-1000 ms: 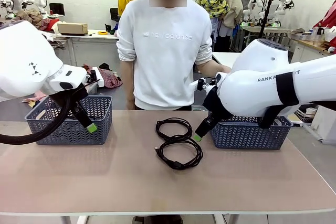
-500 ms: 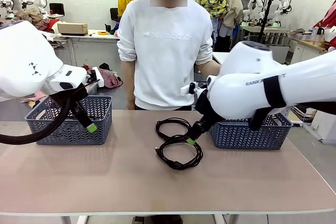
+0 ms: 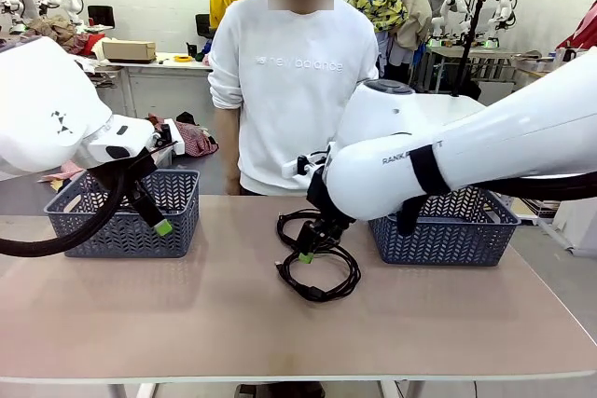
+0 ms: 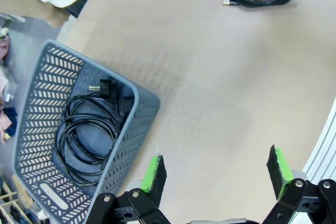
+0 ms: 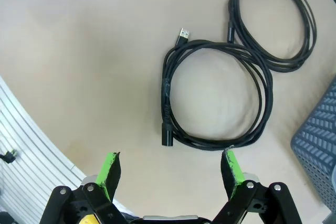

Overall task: Organize the cables according to human instructions.
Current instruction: Pick up a bundle of cables and place it in the basket indicated by the human.

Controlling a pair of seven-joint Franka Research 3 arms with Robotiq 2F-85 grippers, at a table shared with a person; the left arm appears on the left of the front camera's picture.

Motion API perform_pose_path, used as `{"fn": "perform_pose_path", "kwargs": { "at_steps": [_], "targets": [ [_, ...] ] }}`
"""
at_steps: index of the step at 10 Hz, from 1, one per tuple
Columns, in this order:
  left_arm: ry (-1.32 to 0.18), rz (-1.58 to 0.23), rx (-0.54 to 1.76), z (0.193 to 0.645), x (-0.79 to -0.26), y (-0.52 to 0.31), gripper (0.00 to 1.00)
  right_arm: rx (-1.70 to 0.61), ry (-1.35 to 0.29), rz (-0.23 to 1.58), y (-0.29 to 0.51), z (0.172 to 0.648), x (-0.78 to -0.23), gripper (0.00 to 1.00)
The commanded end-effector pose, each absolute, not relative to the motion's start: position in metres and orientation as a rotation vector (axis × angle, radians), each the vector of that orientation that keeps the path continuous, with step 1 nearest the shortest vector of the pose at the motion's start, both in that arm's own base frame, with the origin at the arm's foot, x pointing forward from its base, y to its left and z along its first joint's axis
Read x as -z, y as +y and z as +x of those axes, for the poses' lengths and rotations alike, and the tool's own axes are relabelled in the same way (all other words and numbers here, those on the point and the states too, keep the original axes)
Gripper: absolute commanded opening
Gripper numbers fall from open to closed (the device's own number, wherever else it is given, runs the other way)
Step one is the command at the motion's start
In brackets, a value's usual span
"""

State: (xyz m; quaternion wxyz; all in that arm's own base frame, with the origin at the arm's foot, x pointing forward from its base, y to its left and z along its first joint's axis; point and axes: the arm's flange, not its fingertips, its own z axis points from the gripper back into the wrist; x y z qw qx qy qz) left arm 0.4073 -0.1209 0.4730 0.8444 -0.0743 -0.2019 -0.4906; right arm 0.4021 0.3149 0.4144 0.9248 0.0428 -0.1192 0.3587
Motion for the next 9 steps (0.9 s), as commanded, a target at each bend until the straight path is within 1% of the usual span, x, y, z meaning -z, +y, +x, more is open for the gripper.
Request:
{"fn": "perform_pose_path", "kwargs": {
  "at_steps": [1,9],
  "targets": [
    [-0.427,-0.153,1.03,0.407,-0.473,-0.119,1.0,-0.711,-0.246,0.038,0.332,0.418,-0.405,1.0],
    [-0.427,-0.153,1.03,0.407,-0.473,-0.119,1.0,-0.752,-0.179,0.064,0.359,0.435,-0.342,1.0]
  ]
}}
